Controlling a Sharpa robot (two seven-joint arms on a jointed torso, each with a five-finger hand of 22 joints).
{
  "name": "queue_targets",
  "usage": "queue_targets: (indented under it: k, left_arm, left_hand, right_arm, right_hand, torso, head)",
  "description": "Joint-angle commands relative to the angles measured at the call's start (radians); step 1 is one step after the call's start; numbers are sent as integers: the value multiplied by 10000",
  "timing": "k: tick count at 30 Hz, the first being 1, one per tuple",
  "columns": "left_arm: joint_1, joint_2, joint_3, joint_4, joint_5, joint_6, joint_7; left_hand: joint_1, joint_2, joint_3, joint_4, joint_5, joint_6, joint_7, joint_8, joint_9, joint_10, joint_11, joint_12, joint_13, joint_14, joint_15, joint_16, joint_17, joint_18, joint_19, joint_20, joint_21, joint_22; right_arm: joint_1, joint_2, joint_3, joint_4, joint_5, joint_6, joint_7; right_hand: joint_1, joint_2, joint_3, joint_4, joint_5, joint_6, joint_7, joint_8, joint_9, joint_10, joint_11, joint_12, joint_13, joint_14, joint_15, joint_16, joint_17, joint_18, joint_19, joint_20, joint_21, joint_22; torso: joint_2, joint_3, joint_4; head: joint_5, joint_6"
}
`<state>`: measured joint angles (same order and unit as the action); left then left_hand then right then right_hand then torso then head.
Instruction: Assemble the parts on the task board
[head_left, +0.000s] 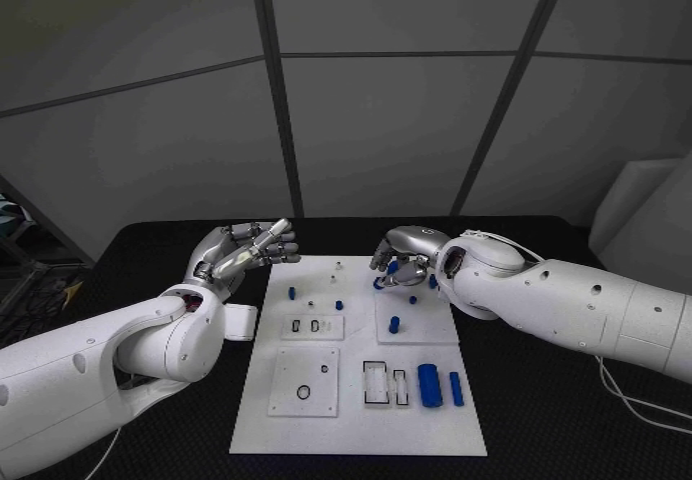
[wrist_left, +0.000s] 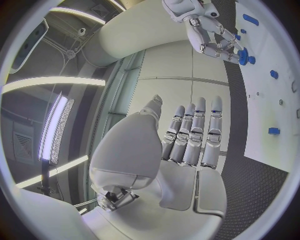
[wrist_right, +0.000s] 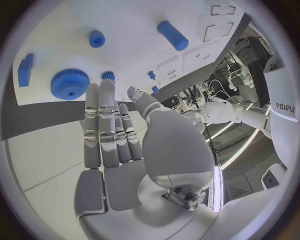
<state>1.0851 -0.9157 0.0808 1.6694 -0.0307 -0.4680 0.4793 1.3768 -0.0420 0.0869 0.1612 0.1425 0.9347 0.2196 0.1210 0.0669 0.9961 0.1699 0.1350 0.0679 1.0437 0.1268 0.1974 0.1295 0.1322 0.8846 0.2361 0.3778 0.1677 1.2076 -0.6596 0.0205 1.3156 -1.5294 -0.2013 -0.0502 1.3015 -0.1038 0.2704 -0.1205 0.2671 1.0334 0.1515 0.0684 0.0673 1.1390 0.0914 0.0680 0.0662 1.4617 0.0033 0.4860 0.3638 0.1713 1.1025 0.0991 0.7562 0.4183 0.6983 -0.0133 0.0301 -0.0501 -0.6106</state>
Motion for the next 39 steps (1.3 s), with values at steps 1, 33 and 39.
queue_targets:
  k: [1, 33, 39]
  left_arm:
    - [9, -4, 10, 75, -142, 188, -40]
    - [4, -83, 12, 75, -145, 252, -128]
    - [4, -78, 12, 65, -145, 262, -138]
  left_hand:
    - [46, 44, -17, -70, -29, 57, 14, -59, -11, 59, 25, -42, -13, 71, 4, -68, 18, 520, 99, -8, 70, 17]
    - [16, 62, -36, -89, -30, 40, 42, -112, -16, 41, 44, -104, -19, 58, 12, -122, 31, 510, 166, -20, 117, 32]
    - [9, 70, -37, -88, -30, 38, 46, -119, -17, 38, 47, -111, -19, 56, 13, -129, 33, 509, 170, -21, 120, 32]
  right_arm:
    - [31, 39, 10, -19, -804, 445, -485]
    - [36, 255, 9, -259, -1118, 408, -578]
    - [36, 334, 9, -361, -1119, 489, -611]
  right_hand:
    - [60, -95, 0, 102, -26, -41, -21, -35, -5, -88, -7, -39, 15, 377, -10, 344, 275, 105, -137, -16, 247, 174]
    - [322, 10, 1247, 779, -498, 627, -114, 107, 48, 836, -161, 36, 78, 403, -125, 5130, 4583, -497, 1199, -50, 4381, 5032]
    - [332, -78, 1474, 854, -549, 718, -118, 80, 40, 973, -189, -3, 85, 340, -133, 5613, 5003, -546, 1269, -50, 4695, 5420]
  torso:
    - [198, -30, 59]
    - [389, 0, 81]
    - [408, 9, 87]
  head:
    - [-34, 8]
    - [-87, -50]
    - [-81, -75]
